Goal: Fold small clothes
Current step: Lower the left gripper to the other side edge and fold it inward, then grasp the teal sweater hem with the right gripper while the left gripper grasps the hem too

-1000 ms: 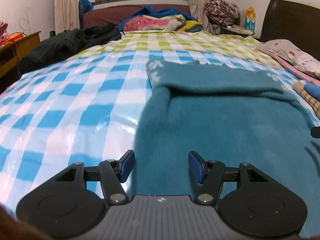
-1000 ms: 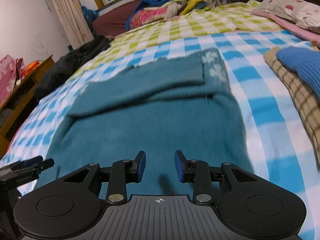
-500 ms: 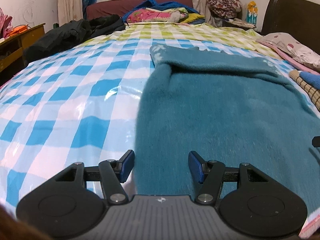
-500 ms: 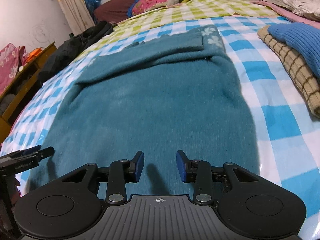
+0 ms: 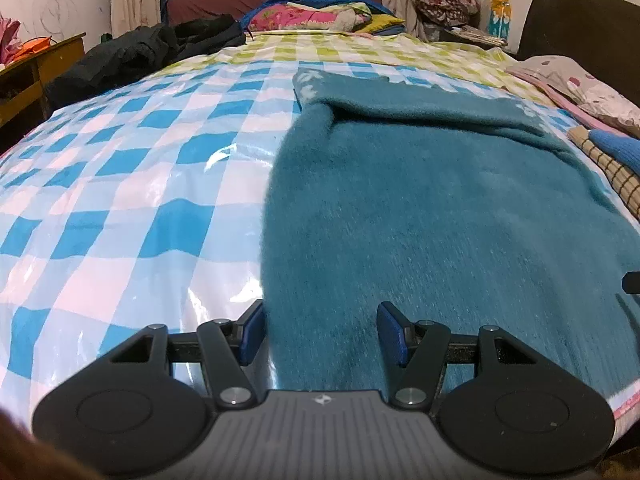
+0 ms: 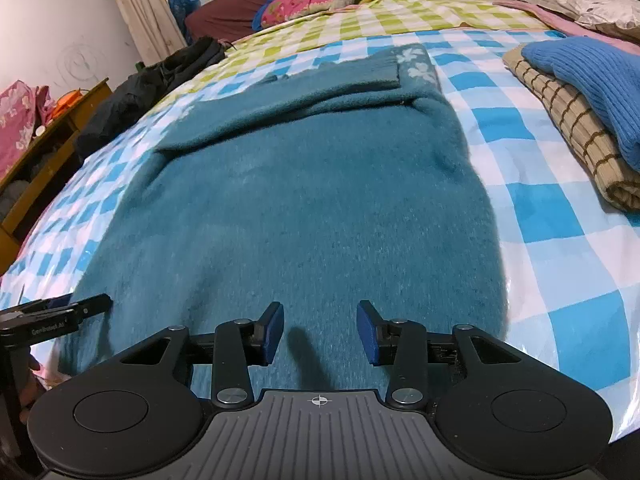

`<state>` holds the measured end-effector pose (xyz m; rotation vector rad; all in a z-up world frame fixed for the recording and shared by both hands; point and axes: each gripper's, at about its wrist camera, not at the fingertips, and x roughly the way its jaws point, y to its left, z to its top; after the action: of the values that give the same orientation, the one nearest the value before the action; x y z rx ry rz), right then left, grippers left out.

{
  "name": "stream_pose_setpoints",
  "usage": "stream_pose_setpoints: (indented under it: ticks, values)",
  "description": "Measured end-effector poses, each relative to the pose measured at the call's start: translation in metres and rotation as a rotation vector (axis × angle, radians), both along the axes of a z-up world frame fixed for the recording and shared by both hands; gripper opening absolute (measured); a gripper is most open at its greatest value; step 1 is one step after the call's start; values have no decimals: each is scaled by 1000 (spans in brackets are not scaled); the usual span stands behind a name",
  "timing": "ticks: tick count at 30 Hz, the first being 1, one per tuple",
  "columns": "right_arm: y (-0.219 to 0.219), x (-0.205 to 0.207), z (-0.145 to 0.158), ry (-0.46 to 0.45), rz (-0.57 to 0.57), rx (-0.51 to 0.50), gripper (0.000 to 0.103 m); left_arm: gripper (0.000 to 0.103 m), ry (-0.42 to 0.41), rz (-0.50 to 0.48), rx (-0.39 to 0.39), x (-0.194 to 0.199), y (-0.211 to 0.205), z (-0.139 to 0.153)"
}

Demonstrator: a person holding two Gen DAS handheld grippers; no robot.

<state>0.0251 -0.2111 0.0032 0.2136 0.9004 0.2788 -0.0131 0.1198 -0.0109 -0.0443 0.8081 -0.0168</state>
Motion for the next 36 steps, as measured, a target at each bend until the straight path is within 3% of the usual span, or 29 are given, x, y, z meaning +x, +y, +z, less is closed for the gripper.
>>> stream_pose_setpoints:
  ticks: [20, 36]
  values:
    - [-6, -12, -1, -8, -23, -34, 46, 65, 32, -24, -8, -10, -6, -1]
    - [-35, -34, 4, -55, -130, -64, 47, 68, 33, -39, -12, -19, -16, -2]
